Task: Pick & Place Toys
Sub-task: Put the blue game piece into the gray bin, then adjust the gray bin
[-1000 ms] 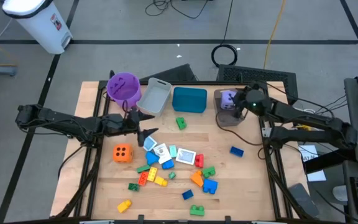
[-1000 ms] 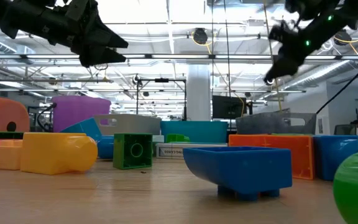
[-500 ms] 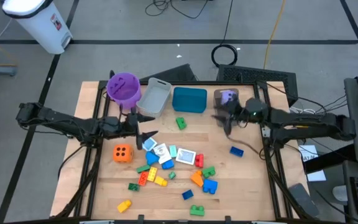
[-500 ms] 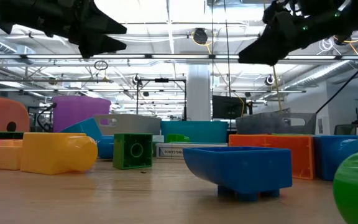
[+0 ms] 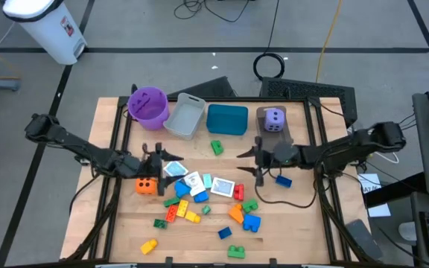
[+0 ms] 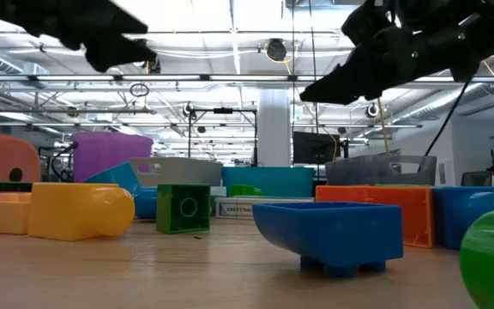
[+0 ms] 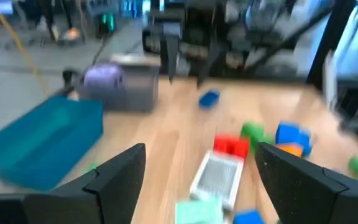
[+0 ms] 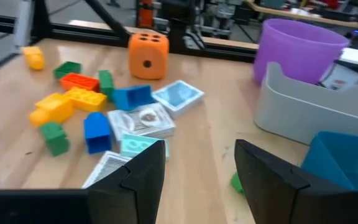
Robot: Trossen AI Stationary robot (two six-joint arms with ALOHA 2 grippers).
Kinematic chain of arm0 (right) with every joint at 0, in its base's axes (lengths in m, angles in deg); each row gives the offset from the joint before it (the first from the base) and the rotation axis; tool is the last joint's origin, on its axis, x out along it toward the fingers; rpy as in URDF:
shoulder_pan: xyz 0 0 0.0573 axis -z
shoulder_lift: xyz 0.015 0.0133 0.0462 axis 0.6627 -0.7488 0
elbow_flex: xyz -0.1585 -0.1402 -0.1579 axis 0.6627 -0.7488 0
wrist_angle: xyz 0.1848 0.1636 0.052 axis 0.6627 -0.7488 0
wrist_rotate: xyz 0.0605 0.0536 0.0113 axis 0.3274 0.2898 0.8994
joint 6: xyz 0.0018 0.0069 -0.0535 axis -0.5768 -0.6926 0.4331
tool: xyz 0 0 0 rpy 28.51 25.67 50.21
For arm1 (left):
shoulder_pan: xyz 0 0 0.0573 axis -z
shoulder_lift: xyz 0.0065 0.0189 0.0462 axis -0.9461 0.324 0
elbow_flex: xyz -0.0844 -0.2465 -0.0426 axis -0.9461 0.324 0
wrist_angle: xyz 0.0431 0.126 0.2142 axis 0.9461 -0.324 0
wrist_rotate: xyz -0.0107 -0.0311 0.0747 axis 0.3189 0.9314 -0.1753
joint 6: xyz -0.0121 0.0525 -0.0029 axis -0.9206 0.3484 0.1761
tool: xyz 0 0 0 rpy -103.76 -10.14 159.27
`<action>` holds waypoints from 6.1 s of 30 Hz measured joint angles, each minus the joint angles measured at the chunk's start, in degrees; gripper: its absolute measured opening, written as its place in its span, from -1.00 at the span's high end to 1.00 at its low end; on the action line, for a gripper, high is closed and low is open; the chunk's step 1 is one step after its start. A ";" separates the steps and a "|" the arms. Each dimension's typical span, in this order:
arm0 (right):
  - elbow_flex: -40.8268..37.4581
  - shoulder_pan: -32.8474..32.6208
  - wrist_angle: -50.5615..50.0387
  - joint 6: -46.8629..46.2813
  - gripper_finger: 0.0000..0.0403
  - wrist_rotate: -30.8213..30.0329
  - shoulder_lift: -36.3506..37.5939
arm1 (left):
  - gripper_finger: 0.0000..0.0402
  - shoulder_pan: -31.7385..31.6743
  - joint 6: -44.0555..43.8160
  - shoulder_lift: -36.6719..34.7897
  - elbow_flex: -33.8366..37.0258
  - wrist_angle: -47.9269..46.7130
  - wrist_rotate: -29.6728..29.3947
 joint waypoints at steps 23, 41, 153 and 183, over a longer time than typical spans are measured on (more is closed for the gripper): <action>-0.07 0.57 1.99 -1.56 0.09 -0.45 -3.92 | -0.52 -15.87 -5.14 24.30 -17.14 -30.78 36.08; -2.79 0.57 0.30 -1.55 0.10 -0.62 -3.92 | -0.47 -15.06 -7.42 31.51 -17.14 -29.07 42.48; -4.26 0.59 5.44 -0.04 0.10 -0.45 -3.90 | 0.89 -59.13 18.38 29.37 -23.21 -24.94 40.86; -4.24 0.57 5.42 -0.04 0.10 -0.45 -3.90 | 0.22 -58.25 19.45 29.76 -26.47 -24.31 35.66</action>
